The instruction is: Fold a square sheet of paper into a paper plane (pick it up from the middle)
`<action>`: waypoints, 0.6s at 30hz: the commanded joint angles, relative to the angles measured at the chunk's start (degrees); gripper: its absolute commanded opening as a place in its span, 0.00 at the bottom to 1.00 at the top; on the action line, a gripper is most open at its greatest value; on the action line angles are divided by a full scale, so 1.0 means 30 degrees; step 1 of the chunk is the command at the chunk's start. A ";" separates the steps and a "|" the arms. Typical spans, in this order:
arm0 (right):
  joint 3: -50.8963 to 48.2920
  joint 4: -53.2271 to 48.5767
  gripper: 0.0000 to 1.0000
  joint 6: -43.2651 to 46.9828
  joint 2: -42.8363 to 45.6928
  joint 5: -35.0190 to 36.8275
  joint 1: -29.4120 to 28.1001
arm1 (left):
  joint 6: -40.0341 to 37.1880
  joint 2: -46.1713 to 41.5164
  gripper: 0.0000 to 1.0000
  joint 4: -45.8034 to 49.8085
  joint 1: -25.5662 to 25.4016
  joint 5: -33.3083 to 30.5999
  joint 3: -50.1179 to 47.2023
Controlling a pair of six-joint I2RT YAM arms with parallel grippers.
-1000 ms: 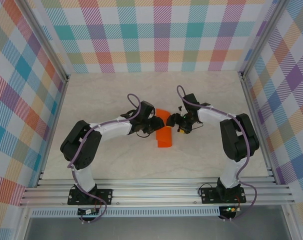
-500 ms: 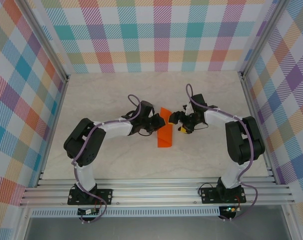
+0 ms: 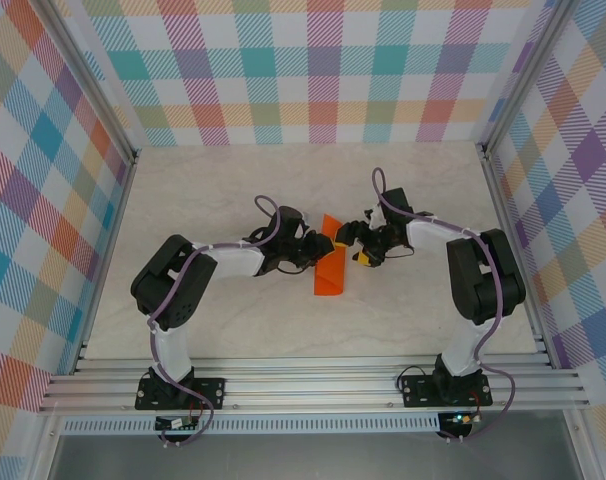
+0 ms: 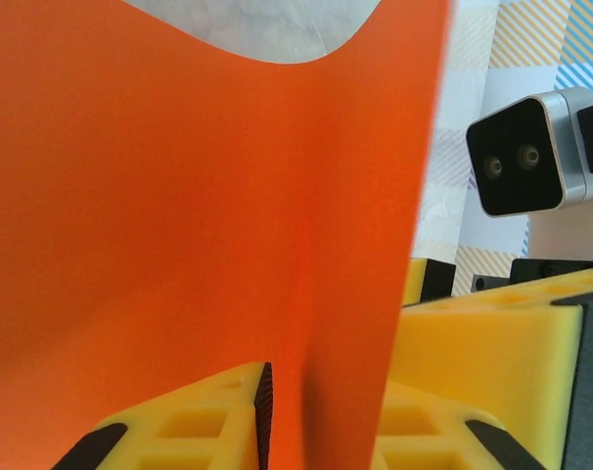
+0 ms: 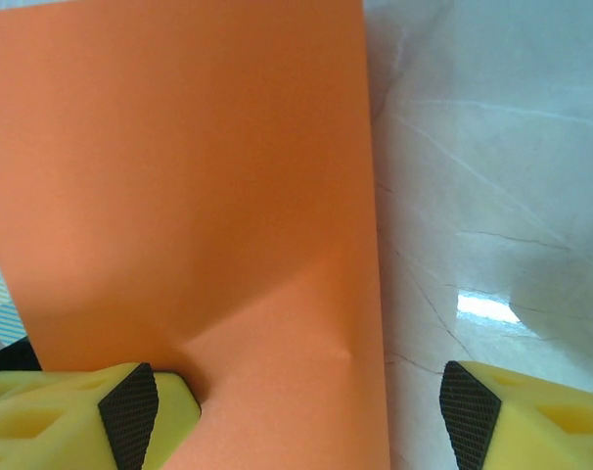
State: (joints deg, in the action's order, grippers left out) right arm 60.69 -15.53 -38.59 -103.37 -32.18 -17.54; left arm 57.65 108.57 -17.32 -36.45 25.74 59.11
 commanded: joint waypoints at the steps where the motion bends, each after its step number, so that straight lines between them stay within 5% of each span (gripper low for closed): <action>1: 0.0003 0.0618 0.79 -0.0495 0.0034 -0.0137 0.0209 | -0.0074 -0.0287 0.22 -0.0724 0.0225 0.0460 0.0033; 10: -0.0364 0.1152 0.79 -0.0911 0.0400 -0.0873 0.0573 | 0.0529 -0.0260 0.14 -0.2548 0.0205 0.1397 -0.0234; 18: -0.0380 0.0721 0.79 -0.0213 0.0279 -0.1268 0.0573 | -0.0138 -0.0464 0.22 -0.0587 0.0196 0.0910 -0.0237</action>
State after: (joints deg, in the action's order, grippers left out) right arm 59.99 -12.93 -41.06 -103.35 -33.82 -15.99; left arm 58.67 108.57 -21.12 -36.42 28.47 58.98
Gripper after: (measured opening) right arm 0.791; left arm 0.219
